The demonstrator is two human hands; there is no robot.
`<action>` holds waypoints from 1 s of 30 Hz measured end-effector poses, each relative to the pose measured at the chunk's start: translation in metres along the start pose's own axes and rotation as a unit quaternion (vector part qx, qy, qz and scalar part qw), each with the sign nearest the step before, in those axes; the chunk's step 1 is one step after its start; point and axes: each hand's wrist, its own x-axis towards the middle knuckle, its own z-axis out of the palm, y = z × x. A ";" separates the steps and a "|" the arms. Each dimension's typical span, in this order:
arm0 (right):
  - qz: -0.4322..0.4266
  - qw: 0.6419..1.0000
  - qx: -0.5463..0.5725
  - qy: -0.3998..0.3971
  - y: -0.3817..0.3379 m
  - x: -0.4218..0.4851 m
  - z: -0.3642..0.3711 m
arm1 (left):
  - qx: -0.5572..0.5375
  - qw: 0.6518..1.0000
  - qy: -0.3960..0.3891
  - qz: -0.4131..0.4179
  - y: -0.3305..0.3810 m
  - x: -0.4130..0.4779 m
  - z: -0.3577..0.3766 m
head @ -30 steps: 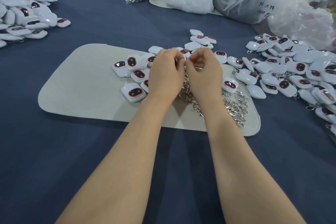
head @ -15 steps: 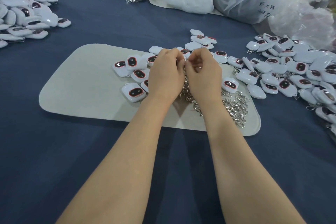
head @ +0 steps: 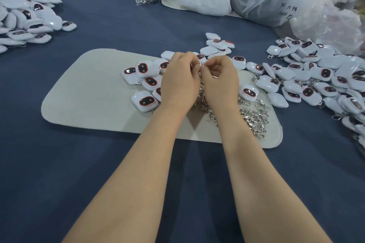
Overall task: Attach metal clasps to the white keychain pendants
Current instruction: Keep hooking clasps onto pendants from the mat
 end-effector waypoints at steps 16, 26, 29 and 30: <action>0.023 0.999 0.008 0.021 -0.004 0.000 0.001 | -0.109 0.991 0.024 -0.068 0.003 0.001 -0.001; 0.000 1.000 0.010 0.022 -0.003 -0.001 0.001 | -0.100 0.992 0.014 -0.079 0.000 0.001 0.001; -0.004 0.999 0.011 0.030 -0.003 -0.002 0.001 | -0.091 0.992 0.009 -0.082 0.000 0.001 0.002; -0.005 0.999 0.011 0.033 -0.003 -0.002 0.001 | -0.089 0.993 0.008 -0.081 0.000 0.001 0.002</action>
